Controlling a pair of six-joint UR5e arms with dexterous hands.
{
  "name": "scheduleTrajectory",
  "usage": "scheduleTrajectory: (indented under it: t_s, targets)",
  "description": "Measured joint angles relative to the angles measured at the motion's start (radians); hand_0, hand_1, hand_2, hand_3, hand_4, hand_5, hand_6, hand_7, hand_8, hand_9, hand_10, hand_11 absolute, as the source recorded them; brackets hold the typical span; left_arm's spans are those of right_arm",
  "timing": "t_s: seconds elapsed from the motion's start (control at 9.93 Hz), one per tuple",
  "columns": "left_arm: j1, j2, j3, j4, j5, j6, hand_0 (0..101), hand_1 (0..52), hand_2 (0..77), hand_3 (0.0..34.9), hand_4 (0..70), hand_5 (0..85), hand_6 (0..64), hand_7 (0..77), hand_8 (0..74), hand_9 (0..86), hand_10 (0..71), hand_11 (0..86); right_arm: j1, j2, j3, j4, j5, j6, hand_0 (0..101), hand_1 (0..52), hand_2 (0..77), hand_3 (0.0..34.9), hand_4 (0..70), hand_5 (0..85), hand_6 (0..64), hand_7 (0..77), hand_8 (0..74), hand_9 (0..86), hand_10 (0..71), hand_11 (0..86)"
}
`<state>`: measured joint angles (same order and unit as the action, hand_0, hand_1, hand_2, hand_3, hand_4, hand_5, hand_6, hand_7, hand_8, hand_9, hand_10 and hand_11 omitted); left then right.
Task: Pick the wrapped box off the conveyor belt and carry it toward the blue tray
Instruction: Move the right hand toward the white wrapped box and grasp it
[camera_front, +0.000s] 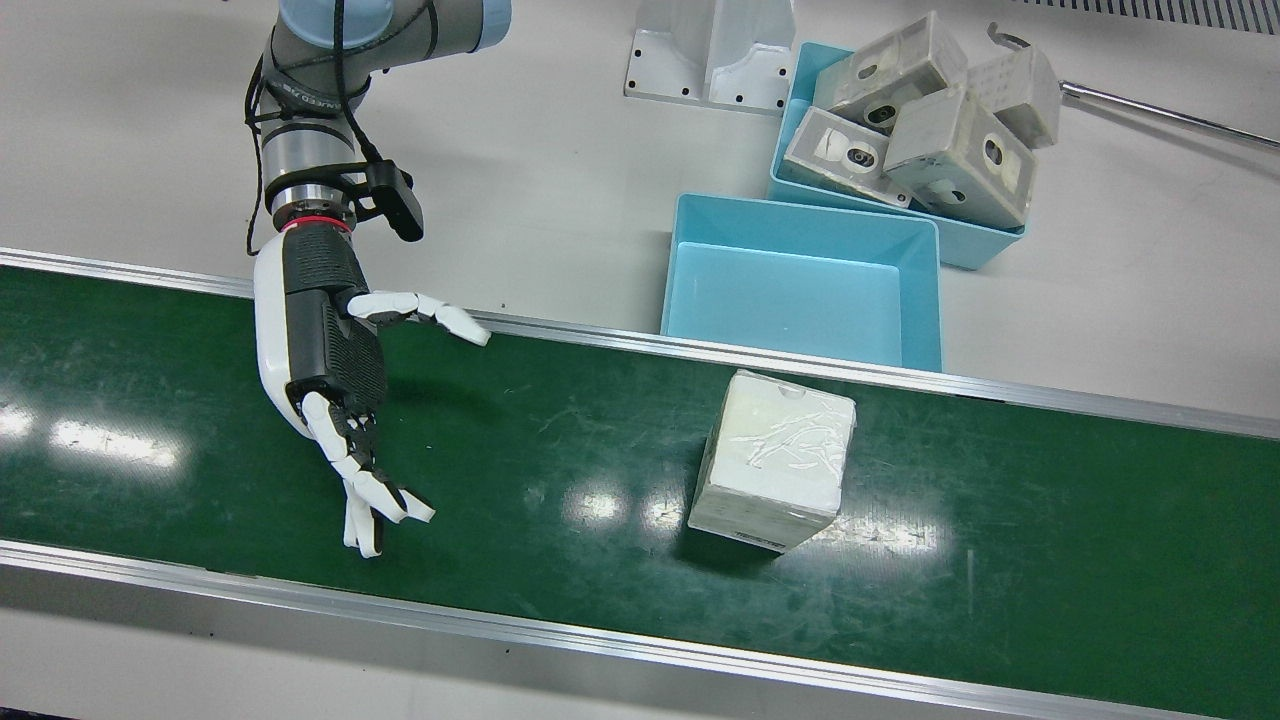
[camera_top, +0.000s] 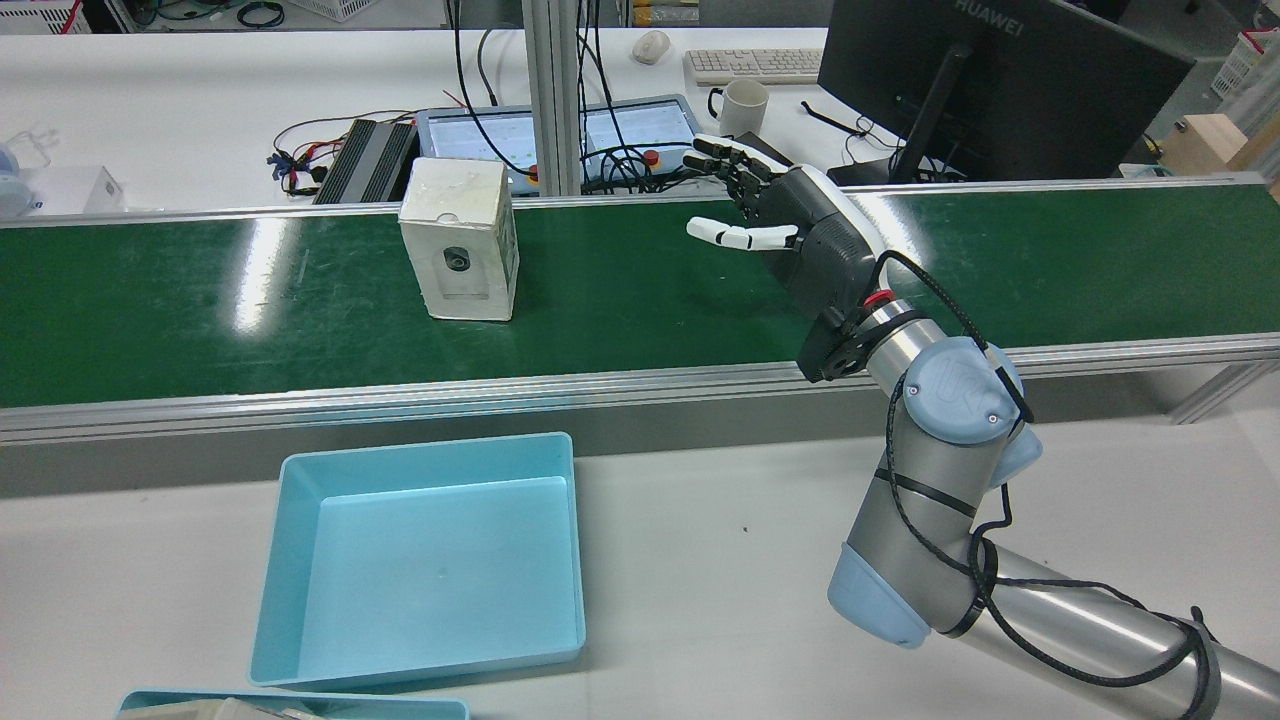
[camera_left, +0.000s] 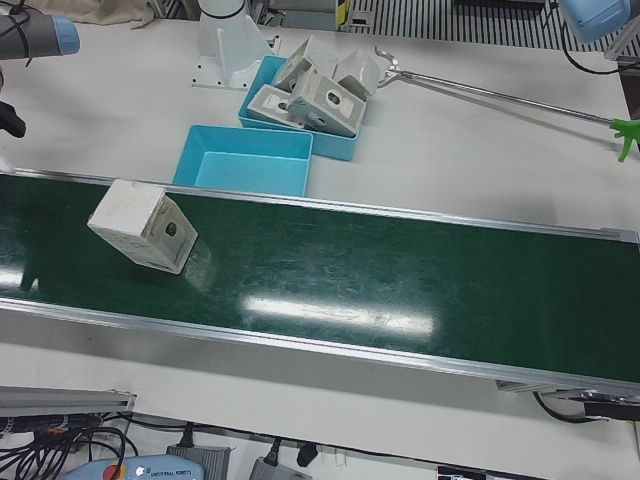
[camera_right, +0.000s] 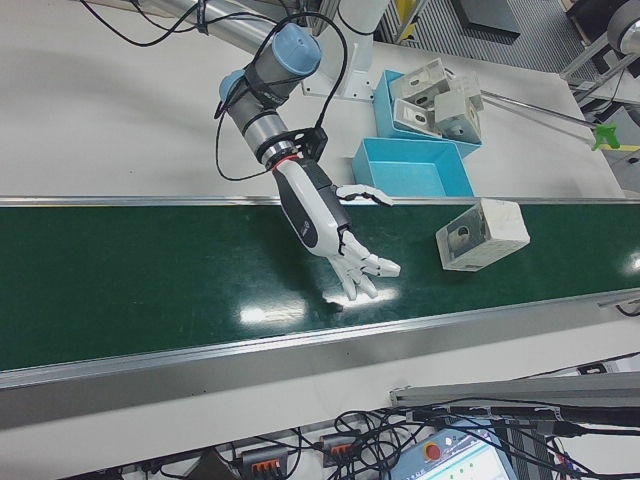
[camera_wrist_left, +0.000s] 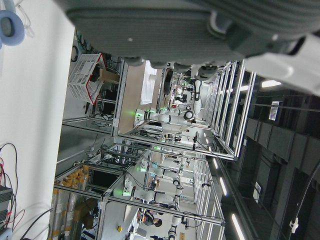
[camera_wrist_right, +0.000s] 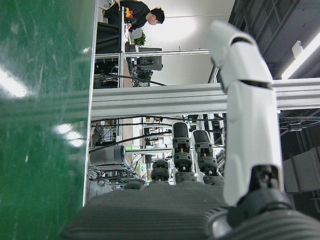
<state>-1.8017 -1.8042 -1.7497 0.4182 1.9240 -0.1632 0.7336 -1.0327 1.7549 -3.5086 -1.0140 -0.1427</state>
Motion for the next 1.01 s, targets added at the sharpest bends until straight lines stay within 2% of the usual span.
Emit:
scheduleTrajectory:
  t_s: [0.1,0.2,0.3,0.4,0.5,0.6,0.71,0.81,1.01]
  targets:
    - [0.0,0.0,0.0,0.0,0.0,0.0,0,0.0,1.1,0.0,0.0,1.1,0.5,0.5,0.5,0.5,0.5,0.5,0.0,0.0,0.0,0.0,0.0,0.0,46,8.2,12.5,0.2,13.1,12.0,8.2,19.1,5.5,3.3,0.0,1.1]
    - [0.0,0.0,0.0,0.0,0.0,0.0,0,0.0,1.1,0.0,0.0,1.1,0.5,0.5,0.5,0.5,0.5,0.5,0.0,0.0,0.0,0.0,0.0,0.0,46,8.2,12.5,0.2,13.1,12.0,8.2,19.1,5.5,3.3,0.0,1.1]
    - [0.0,0.0,0.0,0.0,0.0,0.0,0,0.0,1.1,0.0,0.0,1.1,0.0,0.5,0.5,0.5,0.5,0.5,0.0,0.0,0.0,0.0,0.0,0.0,48,18.5,12.0,0.1,13.6,15.3,8.2,19.1,7.1,6.0,0.0,1.1]
    - [0.0,0.0,0.0,0.0,0.0,0.0,0,0.0,0.5,0.0,0.0,1.1,0.5,0.5,0.5,0.5,0.5,0.5,0.0,0.0,0.0,0.0,0.0,0.0,48,18.5,12.0,0.1,13.6,15.3,8.2,19.1,7.1,6.0,0.0,1.1]
    - [0.0,0.0,0.0,0.0,0.0,0.0,0,0.0,0.5,0.0,0.0,1.1,0.5,0.5,0.5,0.5,0.5,0.5,0.0,0.0,0.0,0.0,0.0,-0.001,46,8.2,21.3,0.2,10.4,10.4,8.2,19.1,5.5,4.9,0.0,1.1]
    - [0.0,0.0,0.0,0.0,0.0,0.0,0,0.0,1.1,0.0,0.0,1.1,0.5,0.5,0.5,0.5,0.0,0.5,-0.001,0.0,-0.001,0.0,0.0,-0.002,46,8.2,21.3,0.2,10.4,10.4,8.2,19.1,5.5,4.9,0.0,1.1]
    - [0.0,0.0,0.0,0.0,0.0,0.0,0,0.0,1.1,0.0,0.0,1.1,0.5,0.5,0.5,0.5,0.5,0.5,-0.003,0.005,-0.008,-0.001,0.0,-0.004,45,7.1,1.6,0.0,6.0,9.3,4.9,15.3,3.3,1.6,0.0,1.1]
    - [0.0,0.0,0.0,0.0,0.0,0.0,0,0.0,0.5,0.0,0.0,1.1,0.5,0.5,0.5,0.5,0.0,0.5,-0.006,0.015,-0.018,-0.002,0.0,-0.005,45,8.7,1.6,0.1,7.6,9.3,4.9,15.3,3.3,1.6,0.0,1.1]
    - [0.0,0.0,0.0,0.0,0.0,0.0,0,0.0,1.1,0.0,0.0,0.5,0.5,0.5,0.5,0.5,0.5,0.5,-0.011,0.051,-0.042,-0.006,0.002,-0.01,45,8.7,1.6,0.1,7.6,9.3,4.9,15.3,3.3,1.6,0.0,1.1]
